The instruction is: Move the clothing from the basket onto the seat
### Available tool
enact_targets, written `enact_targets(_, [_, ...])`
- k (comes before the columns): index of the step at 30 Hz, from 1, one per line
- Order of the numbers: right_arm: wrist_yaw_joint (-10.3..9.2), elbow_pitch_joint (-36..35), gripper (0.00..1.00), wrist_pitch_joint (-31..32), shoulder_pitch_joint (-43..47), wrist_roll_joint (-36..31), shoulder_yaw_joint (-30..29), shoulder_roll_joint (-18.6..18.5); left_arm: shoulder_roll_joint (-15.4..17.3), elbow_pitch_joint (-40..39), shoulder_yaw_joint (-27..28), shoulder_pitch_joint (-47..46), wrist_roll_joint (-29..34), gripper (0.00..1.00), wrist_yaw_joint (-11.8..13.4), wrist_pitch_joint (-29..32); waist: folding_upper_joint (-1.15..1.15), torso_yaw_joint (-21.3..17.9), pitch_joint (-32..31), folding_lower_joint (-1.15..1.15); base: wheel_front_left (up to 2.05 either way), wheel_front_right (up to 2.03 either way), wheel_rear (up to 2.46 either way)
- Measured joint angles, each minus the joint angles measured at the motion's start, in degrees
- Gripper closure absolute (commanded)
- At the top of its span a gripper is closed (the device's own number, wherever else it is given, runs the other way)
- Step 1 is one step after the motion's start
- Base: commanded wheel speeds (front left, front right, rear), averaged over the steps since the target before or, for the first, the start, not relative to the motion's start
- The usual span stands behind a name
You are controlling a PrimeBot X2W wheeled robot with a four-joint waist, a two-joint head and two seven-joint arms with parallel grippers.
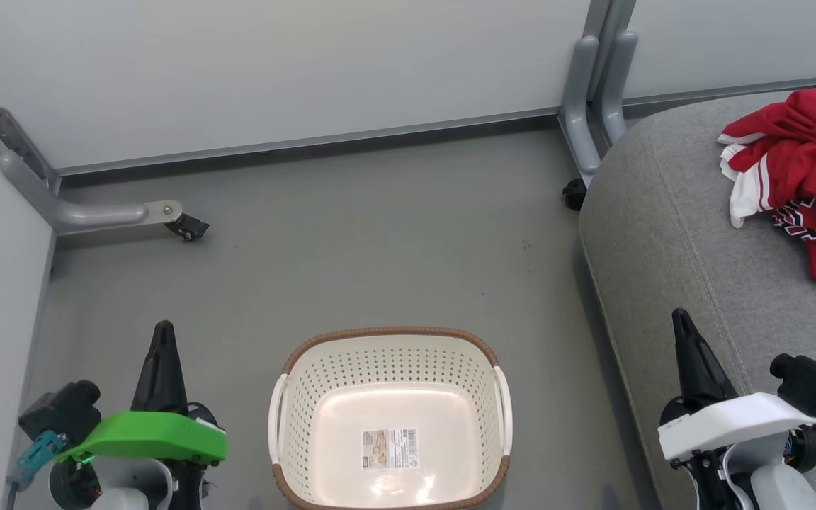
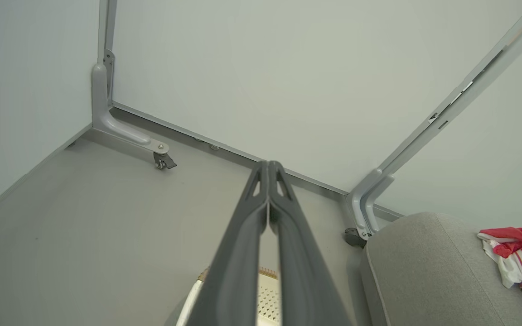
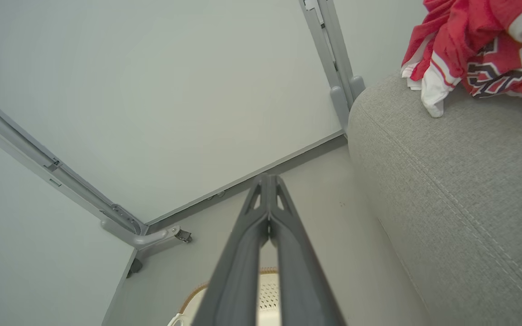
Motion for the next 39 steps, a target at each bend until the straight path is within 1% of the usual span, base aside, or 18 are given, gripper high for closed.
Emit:
enact_targets(16, [0.0,0.7,1.0,3.2,-0.1,13.9,-0.7,-0.4,0.0,-0.2,1.4,0.0,-13.6,1.0,-0.6,3.5,0.0,-0.3,-0.6,0.0,0.0,0.0,0.0])
enact_targets(39, [0.0,1.5,1.0,7.1,-0.5,29.8,-1.9,-0.7,0.0,-0.5,3.0,0.0,-29.1,1.0,-1.4,7.5,0.0,-0.7,-1.4,0.0,0.0,0.0,0.0])
